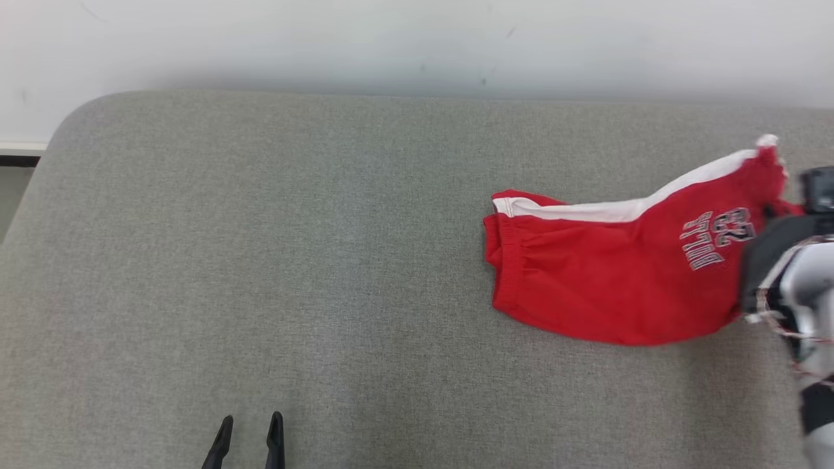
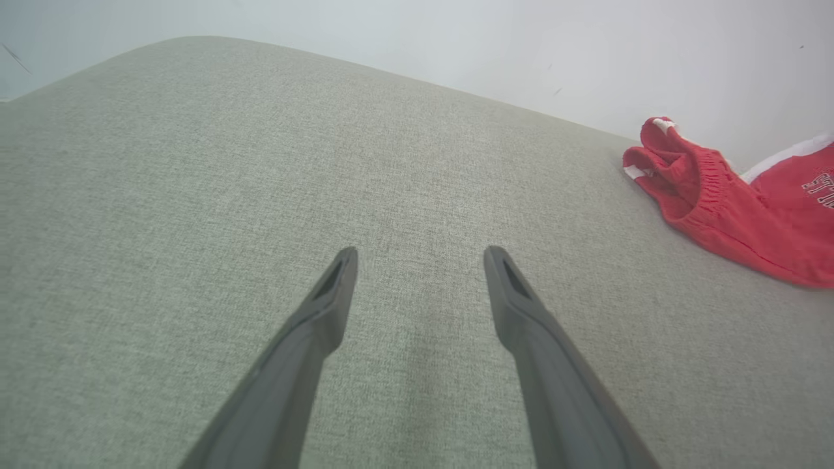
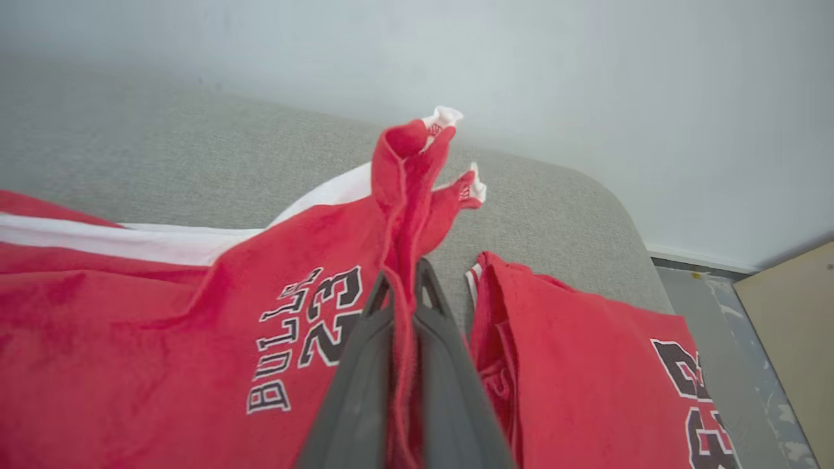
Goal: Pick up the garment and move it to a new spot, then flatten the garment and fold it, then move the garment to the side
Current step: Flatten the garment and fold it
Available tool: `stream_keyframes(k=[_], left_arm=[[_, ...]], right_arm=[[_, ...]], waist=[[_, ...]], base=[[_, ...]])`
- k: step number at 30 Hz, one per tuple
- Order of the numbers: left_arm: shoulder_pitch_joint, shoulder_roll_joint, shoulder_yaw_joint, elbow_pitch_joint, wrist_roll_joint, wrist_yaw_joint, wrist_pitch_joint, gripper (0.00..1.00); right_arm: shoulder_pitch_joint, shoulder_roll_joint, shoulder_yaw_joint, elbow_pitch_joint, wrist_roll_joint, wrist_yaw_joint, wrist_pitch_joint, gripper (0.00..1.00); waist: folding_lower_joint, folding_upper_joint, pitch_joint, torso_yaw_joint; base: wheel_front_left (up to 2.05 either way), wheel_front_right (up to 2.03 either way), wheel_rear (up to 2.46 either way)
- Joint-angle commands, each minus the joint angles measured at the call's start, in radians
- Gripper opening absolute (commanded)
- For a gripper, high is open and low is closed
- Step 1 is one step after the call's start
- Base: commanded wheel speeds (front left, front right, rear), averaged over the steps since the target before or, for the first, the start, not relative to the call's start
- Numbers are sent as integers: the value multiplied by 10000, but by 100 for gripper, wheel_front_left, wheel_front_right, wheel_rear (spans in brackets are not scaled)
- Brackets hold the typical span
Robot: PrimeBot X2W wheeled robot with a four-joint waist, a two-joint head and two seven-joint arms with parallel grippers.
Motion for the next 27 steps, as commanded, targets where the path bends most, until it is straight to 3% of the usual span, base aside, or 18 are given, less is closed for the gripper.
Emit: stream_keyframes(k=[1, 10, 18, 27], left_arm=[[146, -16, 32, 19, -19, -59, -27, 100], [178, -18, -104, -24, -92, -69, -27, 100], [131, -19, -228, 21, -243, -52, -27, 100], [223, -20, -381, -7, -386, 89, -27, 100]], right_arm=[[142, 224, 167, -222, -18, -32, 71, 0], [-4, 1196, 1773, -889, 743, -32, 627, 0], [-400, 1903, 2748, 100, 1159, -32, 590, 0], [-809, 2203, 3037, 1275, 1269, -32, 139, 0]], waist=[[0, -1, -52, 23], [0, -1, -125, 293], [0, -1, -55, 803], [0, -1, 3, 1242]], base=[[0, 0, 0], [0, 0, 0], [0, 0, 0], [0, 0, 0]])
